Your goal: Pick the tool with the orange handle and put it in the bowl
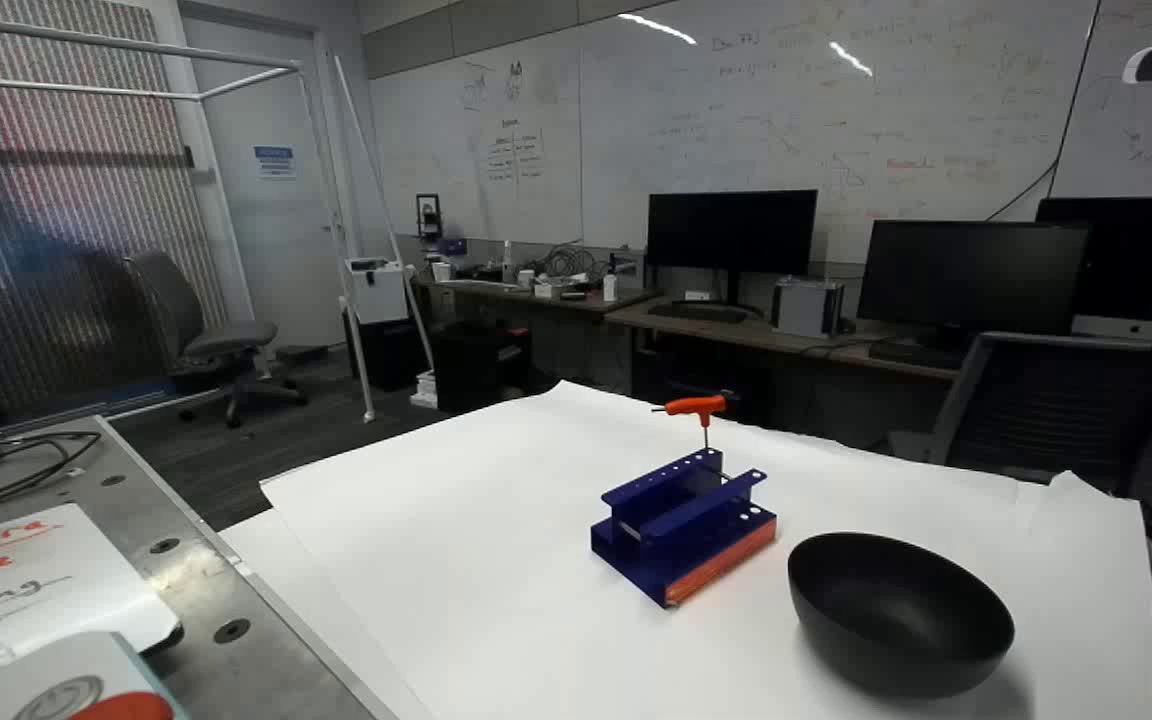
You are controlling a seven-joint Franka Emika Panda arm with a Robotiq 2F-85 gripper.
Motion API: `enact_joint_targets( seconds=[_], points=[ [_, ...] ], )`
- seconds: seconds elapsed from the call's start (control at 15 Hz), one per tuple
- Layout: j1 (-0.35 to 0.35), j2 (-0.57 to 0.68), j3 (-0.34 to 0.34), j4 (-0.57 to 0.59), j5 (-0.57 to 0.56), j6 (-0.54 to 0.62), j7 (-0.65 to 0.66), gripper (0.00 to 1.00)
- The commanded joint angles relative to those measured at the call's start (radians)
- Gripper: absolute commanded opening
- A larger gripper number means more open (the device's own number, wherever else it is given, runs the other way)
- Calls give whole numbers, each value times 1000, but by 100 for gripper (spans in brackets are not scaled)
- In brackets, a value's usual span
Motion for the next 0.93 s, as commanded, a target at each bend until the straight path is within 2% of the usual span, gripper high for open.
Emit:
enact_joint_targets(
  seconds=[0.0, 0.2, 0.27, 0.67, 0.87],
  points=[
    [6, -1, -4, 5, -3, -3, 4, 100],
    [6, -4, -4, 8, -3, -3, 4, 100],
    [25, 31, -9, 39, 13, 0, -11, 100],
    [154, 368, 58, 268, 68, 165, -31, 100],
    [182, 551, 81, 400, 91, 197, -39, 100]
  ],
)
